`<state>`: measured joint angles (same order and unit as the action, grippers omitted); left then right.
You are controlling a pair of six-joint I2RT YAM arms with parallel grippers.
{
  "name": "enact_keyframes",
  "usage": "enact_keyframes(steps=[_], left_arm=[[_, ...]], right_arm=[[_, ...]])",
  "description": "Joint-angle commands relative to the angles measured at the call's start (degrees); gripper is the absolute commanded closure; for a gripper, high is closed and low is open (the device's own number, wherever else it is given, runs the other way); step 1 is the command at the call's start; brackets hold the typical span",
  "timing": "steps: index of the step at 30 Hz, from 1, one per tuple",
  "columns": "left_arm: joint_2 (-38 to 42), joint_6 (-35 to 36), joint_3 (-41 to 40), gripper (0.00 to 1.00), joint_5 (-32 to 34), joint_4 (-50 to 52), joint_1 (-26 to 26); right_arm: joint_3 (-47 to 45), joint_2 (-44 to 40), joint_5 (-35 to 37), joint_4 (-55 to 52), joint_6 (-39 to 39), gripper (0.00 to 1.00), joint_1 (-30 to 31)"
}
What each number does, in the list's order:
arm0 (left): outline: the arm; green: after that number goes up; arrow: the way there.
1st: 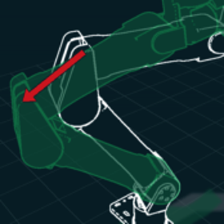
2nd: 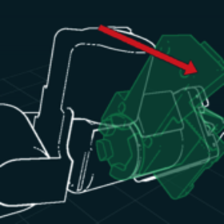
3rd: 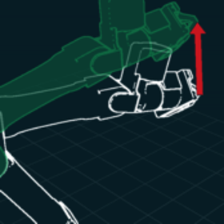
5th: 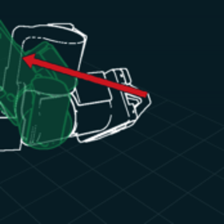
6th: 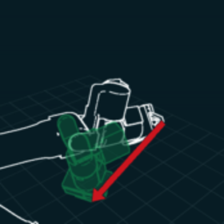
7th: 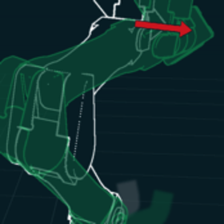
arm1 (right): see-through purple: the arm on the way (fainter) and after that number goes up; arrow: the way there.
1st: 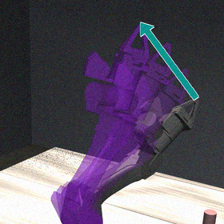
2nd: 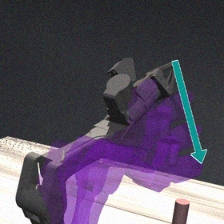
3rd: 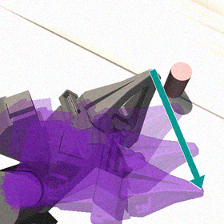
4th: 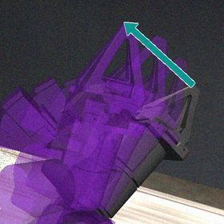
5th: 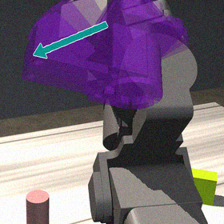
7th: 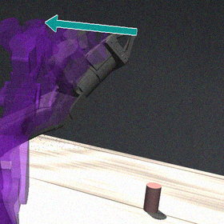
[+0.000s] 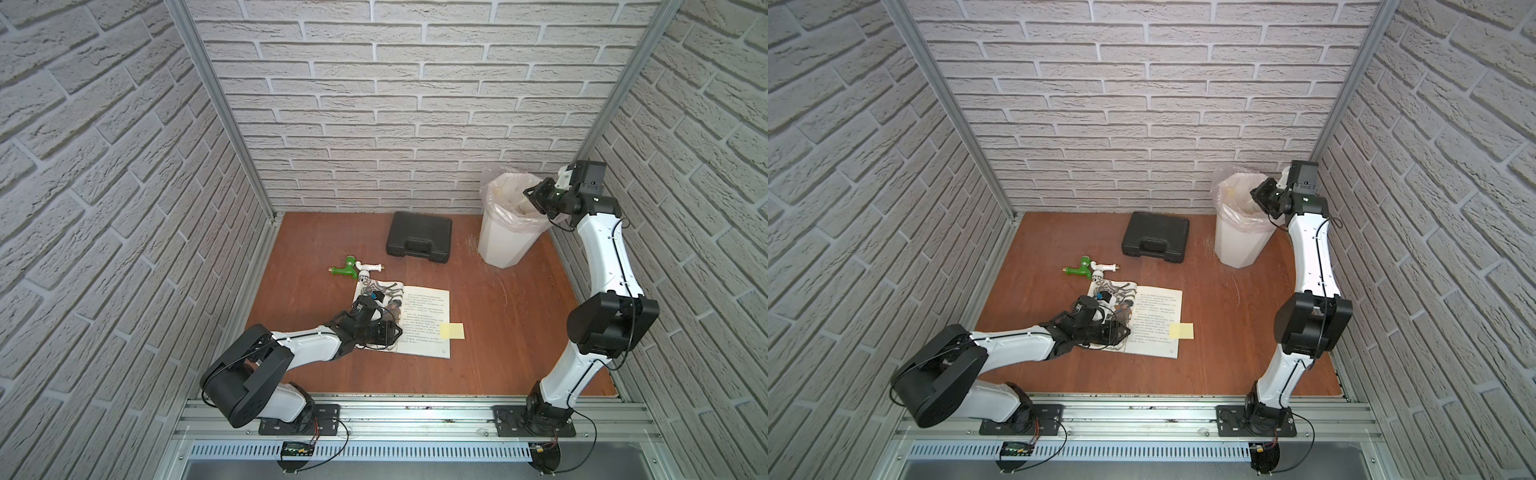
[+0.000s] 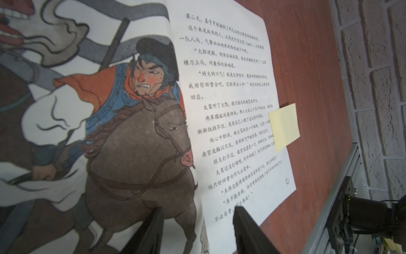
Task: Peel off the used sticky note
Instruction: Place the note in the trash bin.
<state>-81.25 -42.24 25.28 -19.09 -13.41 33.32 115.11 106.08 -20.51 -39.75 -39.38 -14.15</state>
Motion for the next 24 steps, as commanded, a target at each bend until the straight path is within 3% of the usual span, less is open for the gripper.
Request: enact_keyframes(steps=[1, 9, 24], left_arm=[[-0.1, 0.1, 0.6, 0.44, -0.1, 3.6, 0.2], [2.5, 0.2, 1.5, 0.44, 0.6, 6.0, 1.0], [1.4, 2.8, 8.9, 0.42, -0.1, 11.2, 2.9]], right_arm=[[3.3, -0.6, 1.3, -3.2, 2.3, 0.60, -0.3], [1.4, -5.8, 1.3, -3.5, 4.1, 0.43, -0.3], [-34.9, -32.7, -2.1, 11.5, 1.3, 0.39, 3.2]])
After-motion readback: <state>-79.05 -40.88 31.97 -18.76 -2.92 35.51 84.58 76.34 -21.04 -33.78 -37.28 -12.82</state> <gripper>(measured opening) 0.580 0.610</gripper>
